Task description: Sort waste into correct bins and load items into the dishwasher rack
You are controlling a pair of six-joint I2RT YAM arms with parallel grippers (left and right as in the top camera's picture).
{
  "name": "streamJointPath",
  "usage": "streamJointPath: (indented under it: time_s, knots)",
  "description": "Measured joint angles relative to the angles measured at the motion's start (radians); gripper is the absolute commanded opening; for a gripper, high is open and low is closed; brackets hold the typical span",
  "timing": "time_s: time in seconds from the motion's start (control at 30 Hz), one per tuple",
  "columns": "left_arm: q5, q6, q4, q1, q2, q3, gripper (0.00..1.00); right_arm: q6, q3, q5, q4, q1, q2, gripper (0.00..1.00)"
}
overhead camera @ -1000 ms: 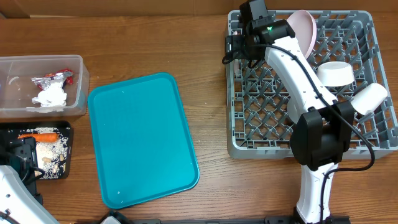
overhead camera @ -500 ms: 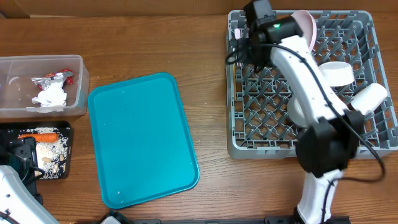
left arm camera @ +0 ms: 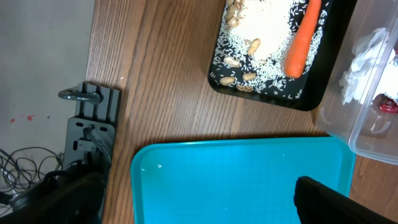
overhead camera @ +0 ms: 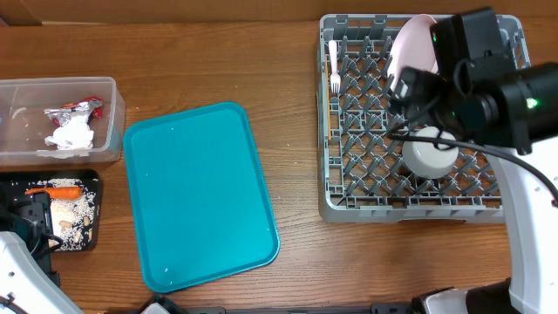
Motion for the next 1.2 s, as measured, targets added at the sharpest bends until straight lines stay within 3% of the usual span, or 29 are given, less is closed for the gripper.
streamJointPath:
  time_s: [0.17,0.53,0.8,1.2]
  knots:
    - [0.000,0.000,0.000,0.000,0.000,0.000,1.00,0.034,-0.077,0.052,0.004,0.000,-0.068,1.00]
    - [0.000,0.000,0.000,0.000,0.000,0.000,1.00,0.061,-0.470,-0.008,0.010,-0.001,-0.426,1.00]
    - [0.000,0.000,0.000,0.000,0.000,0.000,1.00,0.061,-0.499,-0.117,0.013,-0.001,-0.388,1.00]
    - [0.000,0.000,0.000,0.000,0.000,0.000,1.00,0.063,-0.499,-0.135,0.013,-0.001,-0.357,1.00]
